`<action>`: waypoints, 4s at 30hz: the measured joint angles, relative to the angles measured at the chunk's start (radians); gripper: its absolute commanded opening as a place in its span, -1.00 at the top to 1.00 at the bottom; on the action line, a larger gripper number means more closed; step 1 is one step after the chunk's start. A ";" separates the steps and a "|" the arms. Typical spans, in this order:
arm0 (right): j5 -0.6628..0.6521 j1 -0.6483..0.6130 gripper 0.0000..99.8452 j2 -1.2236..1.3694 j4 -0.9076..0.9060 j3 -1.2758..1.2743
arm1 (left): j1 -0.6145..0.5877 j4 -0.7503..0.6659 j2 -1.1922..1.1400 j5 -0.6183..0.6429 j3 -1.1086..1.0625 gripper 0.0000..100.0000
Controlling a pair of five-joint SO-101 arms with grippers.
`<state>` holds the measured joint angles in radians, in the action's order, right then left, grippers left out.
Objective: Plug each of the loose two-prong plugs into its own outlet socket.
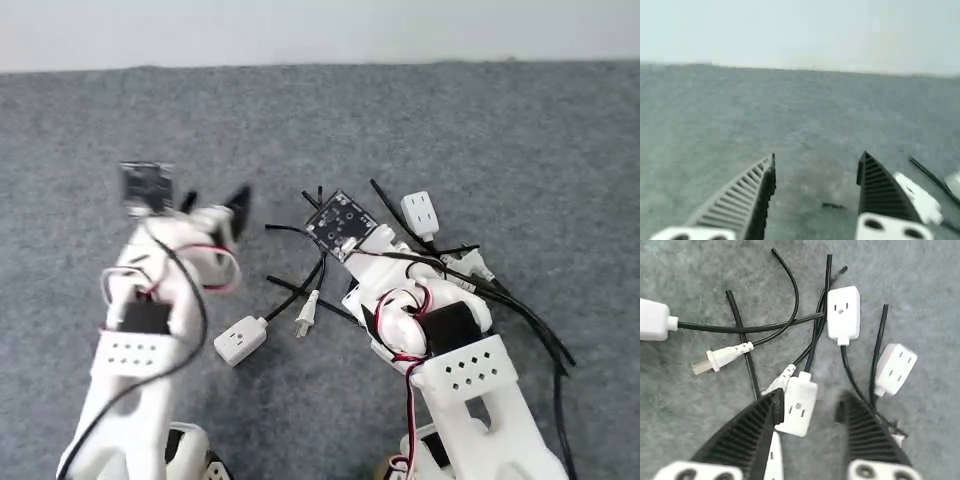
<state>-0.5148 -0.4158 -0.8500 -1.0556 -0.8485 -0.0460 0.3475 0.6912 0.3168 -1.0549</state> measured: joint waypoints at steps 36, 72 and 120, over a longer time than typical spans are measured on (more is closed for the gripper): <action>-0.359 -0.247 0.52 0.640 0.295 0.000 | -0.147 0.002 -0.466 0.123 0.316 0.46; -0.310 -0.304 0.98 0.806 0.336 0.095 | -0.147 0.002 -0.468 0.120 0.316 0.46; -0.456 -0.336 0.56 0.798 -0.048 0.377 | -0.354 -0.049 -0.608 0.144 0.450 0.46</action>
<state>-0.9705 -0.7518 -0.0522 -1.1032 -0.4710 -0.4005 0.2984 0.0836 0.4611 -0.6053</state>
